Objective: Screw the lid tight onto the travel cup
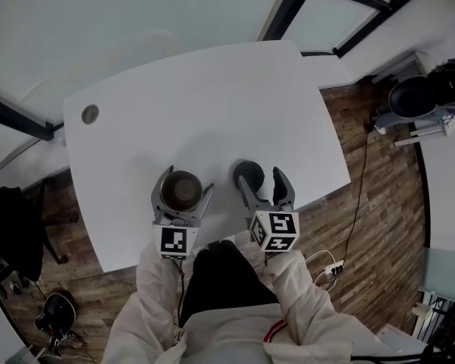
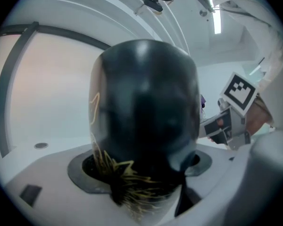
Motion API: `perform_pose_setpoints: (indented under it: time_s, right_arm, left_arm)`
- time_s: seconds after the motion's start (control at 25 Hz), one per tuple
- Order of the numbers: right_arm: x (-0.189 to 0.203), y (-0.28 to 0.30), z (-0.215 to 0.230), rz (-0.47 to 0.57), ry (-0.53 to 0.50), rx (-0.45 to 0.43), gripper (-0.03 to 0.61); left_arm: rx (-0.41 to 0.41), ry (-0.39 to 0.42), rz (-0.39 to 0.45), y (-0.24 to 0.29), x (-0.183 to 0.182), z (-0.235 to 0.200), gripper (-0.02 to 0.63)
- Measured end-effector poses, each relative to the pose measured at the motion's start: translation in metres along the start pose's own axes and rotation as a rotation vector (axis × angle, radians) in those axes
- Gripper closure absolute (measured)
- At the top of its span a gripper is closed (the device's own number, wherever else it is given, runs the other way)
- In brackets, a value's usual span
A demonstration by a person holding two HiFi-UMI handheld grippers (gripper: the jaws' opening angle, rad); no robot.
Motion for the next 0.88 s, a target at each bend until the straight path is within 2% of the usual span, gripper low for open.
perform_pose_setpoints:
  time_s: [0.12,0.28,0.56,0.76,0.88]
  right_arm:
    - [0.015,0.022,0.000,-0.031,0.033,0.030,0.164]
    - [0.027,0.039,-0.003,-0.063,0.029,0.061,0.133]
    - [0.040,0.053,0.004,-0.129,-0.029,0.128,0.130]
    - [0.043,0.058,0.002,-0.166,-0.082,0.116,0.130]
    - [0.040,0.055,0.001,-0.170,-0.080,0.076,0.130]
  left_arm:
    - [0.007,-0.001,-0.005,0.002,0.001,-0.002,0.189]
    - [0.007,-0.002,-0.012,0.001,0.002,-0.002,0.189]
    - [0.007,-0.002,-0.008,0.001,0.001,-0.002,0.189]
    - [0.004,-0.007,-0.005,0.002,0.002,-0.003,0.189]
    - [0.007,-0.004,-0.007,0.000,0.002,-0.002,0.189]
Point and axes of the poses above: the fingertips, and each gripper's own axes: y forward along the fingers, z to its right, x out of its underside, the point moved 7 cm from there along -y, backward along the fingers, and after that the axes turned 13 degrees about y, right-handed, at the moved point
